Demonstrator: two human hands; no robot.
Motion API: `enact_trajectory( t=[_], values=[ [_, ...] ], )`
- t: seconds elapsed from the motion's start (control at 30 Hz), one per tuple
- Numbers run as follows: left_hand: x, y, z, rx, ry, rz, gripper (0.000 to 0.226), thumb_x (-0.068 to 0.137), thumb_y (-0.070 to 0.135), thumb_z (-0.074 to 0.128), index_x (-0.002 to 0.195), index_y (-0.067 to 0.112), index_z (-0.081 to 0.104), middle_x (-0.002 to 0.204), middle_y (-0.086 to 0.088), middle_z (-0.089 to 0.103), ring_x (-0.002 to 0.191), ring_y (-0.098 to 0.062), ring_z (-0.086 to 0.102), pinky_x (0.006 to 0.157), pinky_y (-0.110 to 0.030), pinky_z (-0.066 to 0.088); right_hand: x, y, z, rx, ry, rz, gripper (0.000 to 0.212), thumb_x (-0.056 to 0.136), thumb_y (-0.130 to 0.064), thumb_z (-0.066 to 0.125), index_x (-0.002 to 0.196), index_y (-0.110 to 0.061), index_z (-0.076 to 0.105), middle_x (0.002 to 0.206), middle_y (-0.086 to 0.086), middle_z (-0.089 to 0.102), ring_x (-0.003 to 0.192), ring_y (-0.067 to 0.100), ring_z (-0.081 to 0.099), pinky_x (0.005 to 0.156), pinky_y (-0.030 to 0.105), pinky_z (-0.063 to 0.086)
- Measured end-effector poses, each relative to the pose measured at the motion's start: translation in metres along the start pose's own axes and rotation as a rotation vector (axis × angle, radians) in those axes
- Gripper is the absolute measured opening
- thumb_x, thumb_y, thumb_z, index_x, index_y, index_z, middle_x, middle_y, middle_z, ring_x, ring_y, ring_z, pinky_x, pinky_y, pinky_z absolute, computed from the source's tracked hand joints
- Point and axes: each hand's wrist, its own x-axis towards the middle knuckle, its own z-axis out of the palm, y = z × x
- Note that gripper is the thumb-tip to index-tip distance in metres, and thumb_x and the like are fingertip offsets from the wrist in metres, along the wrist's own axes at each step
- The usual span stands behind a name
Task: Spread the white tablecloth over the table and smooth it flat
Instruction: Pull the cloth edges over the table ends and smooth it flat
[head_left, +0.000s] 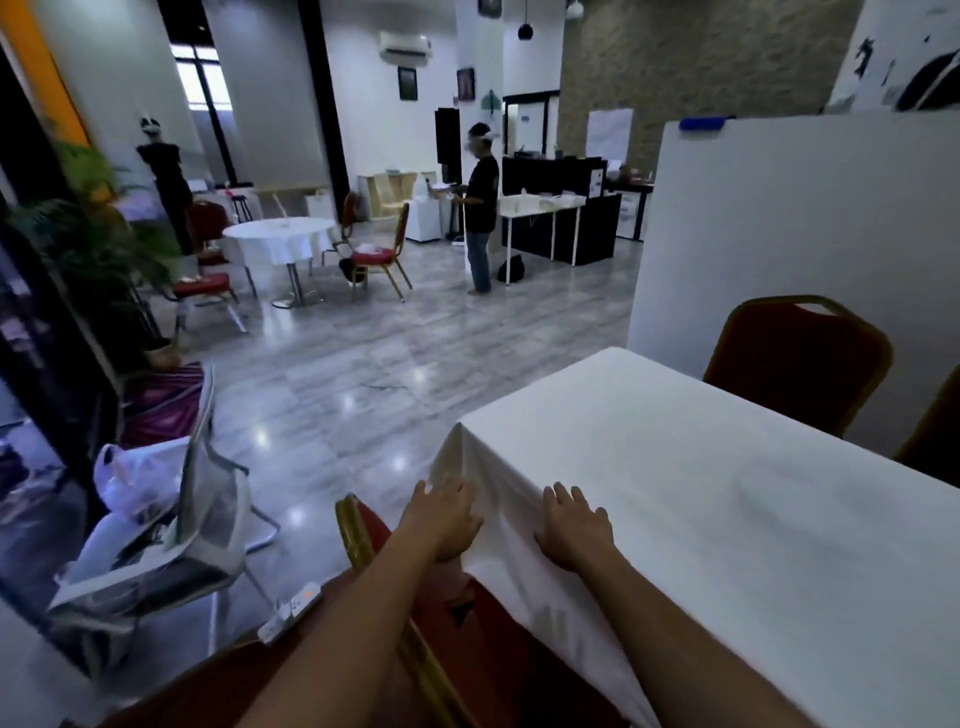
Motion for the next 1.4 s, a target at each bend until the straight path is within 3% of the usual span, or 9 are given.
enact_trajectory(
  t=[0.37, 0.57, 0.67, 0.8, 1.07, 1.2, 1.3, 1.4],
  values=[
    [0.109, -0.137, -0.03, 0.03, -0.158, 0.016, 0.055, 0.102, 0.038, 0.03, 0.152, 0.016, 0.021, 0.16, -0.005, 0.021, 0.149, -0.021, 0.016, 0.12, -0.046, 0.01, 0.147, -0.09, 0.003, 0.058, -0.074, 0.005, 0.059, 0.094, -0.024, 0.043, 0.146, -0.006, 0.023, 0.153, 0.009, 0.026, 0.137, 0.029, 0.028, 0.104, 0.052, 0.036],
    [0.183, -0.177, -0.011, 0.025, -0.197, 0.131, 0.049, 0.1, 0.033, 0.035, 0.147, 0.016, 0.034, 0.152, -0.007, 0.038, 0.14, -0.024, 0.034, 0.116, -0.047, 0.022, 0.193, -0.107, 0.024, 0.126, -0.09, 0.14, 0.061, 0.093, -0.024, 0.041, 0.147, -0.005, 0.021, 0.153, 0.01, 0.028, 0.136, 0.028, 0.03, 0.102, 0.046, 0.039],
    [0.212, -0.195, 0.0, 0.027, -0.253, 0.178, 0.047, 0.099, 0.031, 0.037, 0.144, 0.017, 0.038, 0.151, -0.006, 0.04, 0.14, -0.022, 0.036, 0.117, -0.047, 0.022, 0.203, -0.101, 0.037, 0.105, -0.123, 0.249, 0.063, 0.094, -0.021, 0.039, 0.15, -0.006, 0.015, 0.16, 0.01, 0.015, 0.145, 0.029, 0.017, 0.11, 0.048, 0.03],
    [0.259, -0.229, -0.002, 0.007, -0.279, 0.316, 0.046, 0.098, 0.032, 0.04, 0.143, 0.02, 0.041, 0.148, -0.006, 0.045, 0.135, -0.024, 0.043, 0.107, -0.042, 0.039, 0.213, -0.097, 0.047, 0.174, -0.165, 0.519, 0.066, 0.097, -0.019, 0.036, 0.153, -0.009, 0.003, 0.163, 0.006, -0.003, 0.15, 0.026, -0.002, 0.119, 0.052, 0.015],
    [0.333, -0.269, -0.011, 0.008, -0.252, 0.444, 0.04, 0.095, 0.033, 0.043, 0.132, 0.022, 0.052, 0.139, -0.003, 0.055, 0.124, -0.023, 0.053, 0.096, -0.039, 0.047, 0.227, -0.124, 0.039, 0.215, -0.165, 0.726, 0.067, 0.097, -0.028, 0.038, 0.153, -0.01, 0.007, 0.163, 0.005, 0.0, 0.15, 0.026, 0.002, 0.117, 0.049, 0.025],
    [0.354, -0.249, 0.003, 0.012, -0.222, 0.551, 0.045, 0.095, 0.025, 0.042, 0.14, 0.021, 0.044, 0.143, -0.004, 0.049, 0.128, -0.025, 0.05, 0.099, -0.039, 0.045, 0.239, -0.121, 0.041, 0.232, -0.133, 0.781, 0.071, 0.098, -0.033, 0.04, 0.154, -0.013, 0.001, 0.163, 0.004, -0.004, 0.15, 0.025, -0.002, 0.118, 0.051, 0.017],
    [0.378, -0.233, 0.018, 0.041, -0.215, 0.599, 0.053, 0.096, 0.024, 0.042, 0.148, 0.019, 0.031, 0.15, -0.005, 0.039, 0.132, -0.027, 0.046, 0.102, -0.038, 0.041, 0.256, -0.11, 0.047, 0.14, -0.118, 0.736, 0.069, 0.099, -0.052, 0.02, 0.154, -0.019, -0.005, 0.163, 0.002, -0.011, 0.15, 0.025, -0.009, 0.118, 0.053, 0.006],
    [0.414, -0.215, 0.036, 0.041, -0.213, 0.632, 0.062, 0.096, 0.02, 0.041, 0.153, 0.015, 0.016, 0.156, -0.005, 0.029, 0.138, -0.026, 0.038, 0.106, -0.039, 0.037, 0.282, -0.1, 0.056, 0.146, -0.113, 0.659, 0.103, 0.063, -0.073, -0.029, 0.152, -0.026, -0.01, 0.162, -0.001, -0.017, 0.149, 0.024, -0.015, 0.117, 0.056, -0.002]
  ],
)
